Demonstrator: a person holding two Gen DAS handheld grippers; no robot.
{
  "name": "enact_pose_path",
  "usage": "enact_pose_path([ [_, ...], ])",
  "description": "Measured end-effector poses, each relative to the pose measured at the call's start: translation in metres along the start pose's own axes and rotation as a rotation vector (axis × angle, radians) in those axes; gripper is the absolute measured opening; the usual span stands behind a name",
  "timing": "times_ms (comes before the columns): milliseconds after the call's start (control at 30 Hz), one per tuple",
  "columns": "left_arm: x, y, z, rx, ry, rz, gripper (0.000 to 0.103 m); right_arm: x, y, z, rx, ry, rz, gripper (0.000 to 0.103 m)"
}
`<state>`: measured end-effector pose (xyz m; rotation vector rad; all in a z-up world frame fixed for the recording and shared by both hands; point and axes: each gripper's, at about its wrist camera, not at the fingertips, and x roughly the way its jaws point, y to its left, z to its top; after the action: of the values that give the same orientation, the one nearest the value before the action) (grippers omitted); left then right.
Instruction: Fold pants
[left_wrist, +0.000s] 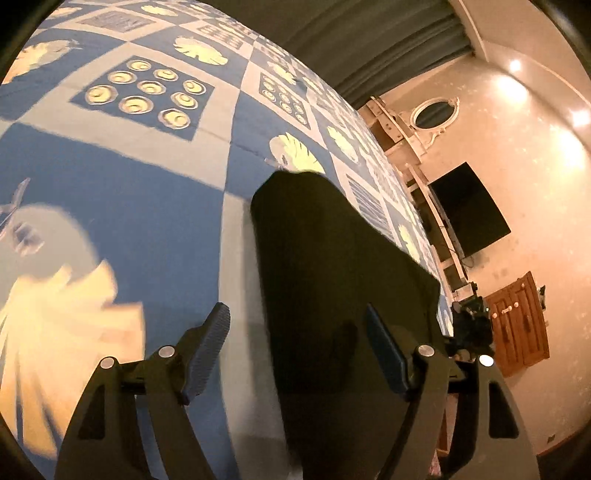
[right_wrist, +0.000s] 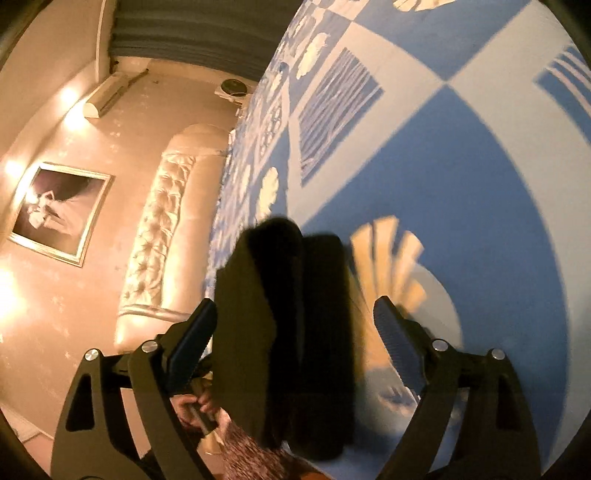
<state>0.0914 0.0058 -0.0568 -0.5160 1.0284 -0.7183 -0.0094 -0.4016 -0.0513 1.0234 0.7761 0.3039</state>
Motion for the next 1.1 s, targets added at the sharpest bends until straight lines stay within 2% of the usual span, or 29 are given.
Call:
enact_pose_path([
  [267,0.045,0.008,0.045,-0.038,0.034,-0.050,0.074,0.033,0.006,0.032,-0.022,0.026,0.001,0.087],
  [400,0.055,0.014,0.047,-0.065,0.035,-0.070,0.074,0.043,0.006,0.040,-0.025,0.040,0.014,0.087],
  [433,0.056,0.015,0.047,-0.064,0.029,-0.072,0.071,0.046,0.006,0.041,-0.031,0.047,0.017,0.084],
  [467,0.057,0.015,0.047,-0.058,0.025,-0.069,0.057,0.049,0.007,0.041,-0.039,0.053,0.007,0.071],
  [533,0.060,0.014,0.045,-0.032,0.038,-0.018,0.049,0.060,0.005,0.041,-0.041,0.083,-0.043,0.051],
  [567,0.061,0.013,0.045,-0.018,0.035,-0.005,0.046,0.061,0.002,0.040,-0.036,0.086,-0.051,0.046],
  [767,0.060,0.004,0.047,0.028,0.029,0.061,0.037,0.062,-0.001,0.039,-0.022,0.064,-0.026,0.039],
  [1100,0.051,0.017,0.062,0.025,0.002,0.092,0.036,0.084,0.005,0.046,-0.020,0.068,-0.010,0.038],
])
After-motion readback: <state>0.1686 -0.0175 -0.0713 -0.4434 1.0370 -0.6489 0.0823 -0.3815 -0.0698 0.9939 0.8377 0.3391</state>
